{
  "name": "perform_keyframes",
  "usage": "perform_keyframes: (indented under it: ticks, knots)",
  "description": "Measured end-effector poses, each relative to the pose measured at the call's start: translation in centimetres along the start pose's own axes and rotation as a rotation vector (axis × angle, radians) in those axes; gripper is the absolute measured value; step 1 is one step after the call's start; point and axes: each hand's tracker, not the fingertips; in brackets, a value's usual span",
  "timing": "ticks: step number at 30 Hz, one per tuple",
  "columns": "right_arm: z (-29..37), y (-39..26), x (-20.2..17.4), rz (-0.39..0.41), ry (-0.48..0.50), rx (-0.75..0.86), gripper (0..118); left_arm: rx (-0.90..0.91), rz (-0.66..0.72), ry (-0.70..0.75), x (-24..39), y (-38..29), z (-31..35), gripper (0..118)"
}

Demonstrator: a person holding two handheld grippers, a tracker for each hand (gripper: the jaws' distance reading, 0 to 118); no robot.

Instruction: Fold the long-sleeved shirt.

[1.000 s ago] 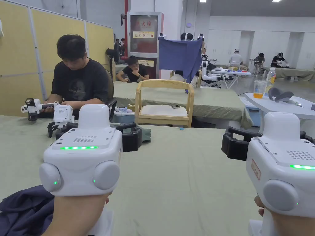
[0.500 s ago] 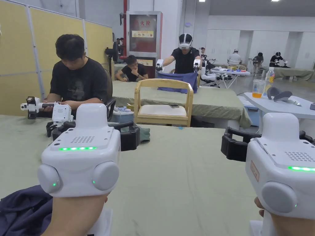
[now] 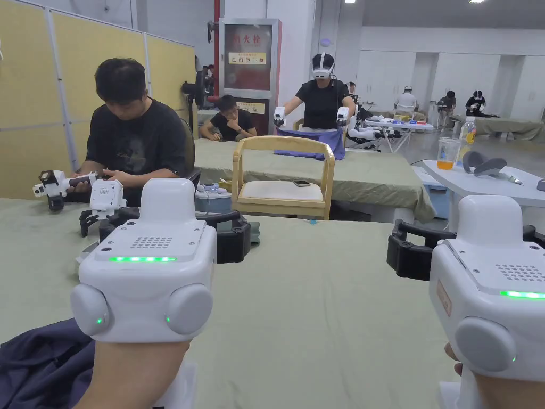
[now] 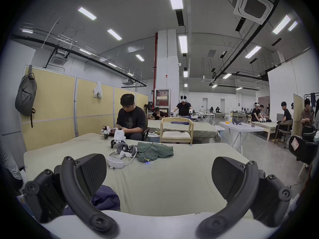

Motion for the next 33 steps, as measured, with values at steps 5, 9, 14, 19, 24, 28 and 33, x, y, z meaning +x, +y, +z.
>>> perform_keyframes:
  ticks: [5,9,14,19,24,28,33]
  knots:
    - [-0.1,-0.2,0.2,-0.014,0.004,-0.009,118,-0.003,-0.009,-0.005,-0.1,-0.3,-0.2,118]
    - [-0.2,-0.3,0.1,-0.014,-0.011,-0.010,118,-0.008,-0.002,0.002,-0.2,-0.6,-0.2,118]
    - [-0.2,-0.5,0.1,-0.007,-0.007,-0.006,118,-0.006,-0.003,0.009,-0.3,-0.7,-0.2,118]
    - [-0.1,-0.5,0.3,-0.006,-0.010,-0.008,118,-0.009,-0.014,-0.014,-0.2,-0.8,-0.4,118]
    - [0.2,-1.1,0.3,0.019,-0.022,0.008,68,-0.006,-0.058,0.005,1.0,-1.2,-0.4,35]
    - [-0.2,-1.4,1.2,-0.052,0.005,-0.033,12,-0.040,-0.027,-0.004,1.0,-1.7,-0.8,10]
    - [-0.6,-1.6,-0.1,-0.021,0.066,-0.029,12,-0.023,-0.043,0.016,0.0,-1.6,-1.2,9]
